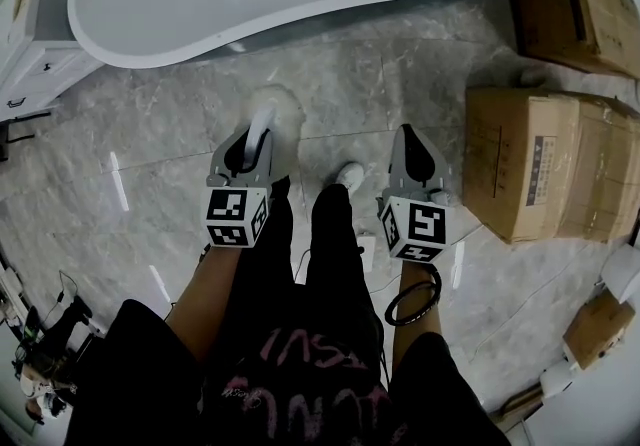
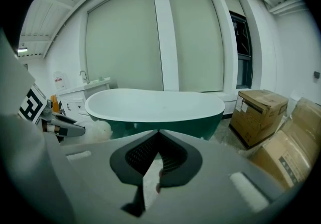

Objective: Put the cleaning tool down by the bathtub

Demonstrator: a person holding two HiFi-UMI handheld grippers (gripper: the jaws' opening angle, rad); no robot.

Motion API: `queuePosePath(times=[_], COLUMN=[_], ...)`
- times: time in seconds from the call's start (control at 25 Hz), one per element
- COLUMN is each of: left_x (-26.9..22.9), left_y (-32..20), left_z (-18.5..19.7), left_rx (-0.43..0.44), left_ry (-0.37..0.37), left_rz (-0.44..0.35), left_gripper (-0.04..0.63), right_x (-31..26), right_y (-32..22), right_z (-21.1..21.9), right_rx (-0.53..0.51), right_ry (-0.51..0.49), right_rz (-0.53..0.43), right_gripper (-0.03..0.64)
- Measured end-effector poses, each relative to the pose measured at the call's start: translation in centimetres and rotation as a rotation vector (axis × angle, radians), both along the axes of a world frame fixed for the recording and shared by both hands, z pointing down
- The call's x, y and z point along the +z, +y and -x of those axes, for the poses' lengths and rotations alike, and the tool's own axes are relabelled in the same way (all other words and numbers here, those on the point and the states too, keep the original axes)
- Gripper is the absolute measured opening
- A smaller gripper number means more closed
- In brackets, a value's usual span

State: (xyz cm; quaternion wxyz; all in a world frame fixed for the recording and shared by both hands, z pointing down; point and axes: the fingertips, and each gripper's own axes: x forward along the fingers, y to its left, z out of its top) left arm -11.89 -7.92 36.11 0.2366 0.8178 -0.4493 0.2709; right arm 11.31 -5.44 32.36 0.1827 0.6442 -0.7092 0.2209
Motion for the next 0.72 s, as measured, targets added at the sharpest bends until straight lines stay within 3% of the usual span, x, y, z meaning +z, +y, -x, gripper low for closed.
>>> queuePosePath(times=[0.72], left_x=[9.5], left_y=[-3.1], left_z=[-0.9], left_rx=[-0.011], left_ry=[-0.010], left_rz=[0.021], left_gripper=[0.083], right_x=[9.5], right_y=[-2.3], right_z=[0.2], right_rx=[0.017], right_ry=[-0.030], right_rz=[0.040], right_gripper=[0.018])
